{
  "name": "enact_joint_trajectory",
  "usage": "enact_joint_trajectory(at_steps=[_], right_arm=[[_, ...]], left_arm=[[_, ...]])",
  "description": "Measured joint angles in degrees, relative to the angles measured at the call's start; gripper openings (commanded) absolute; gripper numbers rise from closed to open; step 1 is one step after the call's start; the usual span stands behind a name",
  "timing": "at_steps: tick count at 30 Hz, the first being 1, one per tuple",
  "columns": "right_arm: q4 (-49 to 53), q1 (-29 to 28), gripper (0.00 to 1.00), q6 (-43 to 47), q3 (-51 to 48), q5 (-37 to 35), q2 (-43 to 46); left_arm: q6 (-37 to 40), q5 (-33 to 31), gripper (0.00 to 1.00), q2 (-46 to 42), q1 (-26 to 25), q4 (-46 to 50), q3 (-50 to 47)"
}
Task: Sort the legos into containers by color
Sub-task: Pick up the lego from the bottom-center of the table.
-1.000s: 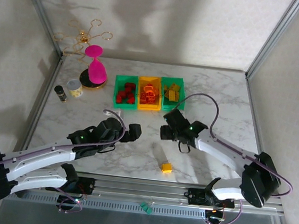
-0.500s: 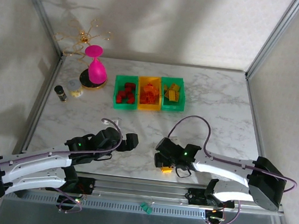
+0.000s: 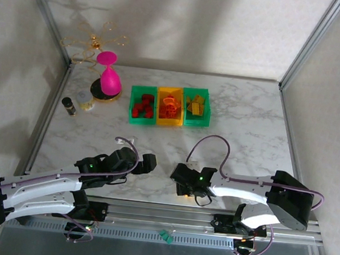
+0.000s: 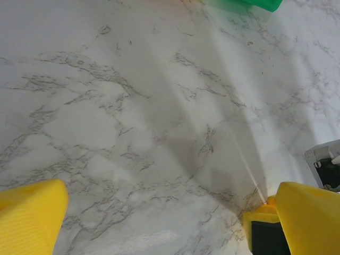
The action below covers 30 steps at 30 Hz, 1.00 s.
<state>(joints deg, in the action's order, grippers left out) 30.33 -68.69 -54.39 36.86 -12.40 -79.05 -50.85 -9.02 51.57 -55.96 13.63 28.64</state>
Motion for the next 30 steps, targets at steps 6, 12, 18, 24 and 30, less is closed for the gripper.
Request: enact_joint_trajectory(at_steps=[6, 12, 18, 24, 30], right_arm=[[1.29, -0.33, 0.42, -0.92, 1.62, -0.09, -0.68], [1.92, 0.20, 0.40, -0.57, 4.00, -0.66, -0.63], [2.21, 5.29, 0.40, 2.64, 8.02, -1.53, 1.09], [1.33, 13.57, 0.40, 9.38, 12.76, -2.60, 1.38], [-3.58, 22.38, 0.41, 16.98, 19.76, -3.48, -3.45]], left_arm=[[0.00, -1.16, 1.00, 0.33, 0.00, -0.04, 0.00], [0.00, -1.51, 1.00, 1.44, 0.00, -0.22, 0.07], [0.33, -2.69, 1.00, 2.40, 0.02, -0.55, 2.10], [2.49, -3.96, 1.00, 2.54, 0.76, -1.36, 6.84], [4.24, -4.35, 1.00, 3.76, 4.66, -2.19, 8.76]])
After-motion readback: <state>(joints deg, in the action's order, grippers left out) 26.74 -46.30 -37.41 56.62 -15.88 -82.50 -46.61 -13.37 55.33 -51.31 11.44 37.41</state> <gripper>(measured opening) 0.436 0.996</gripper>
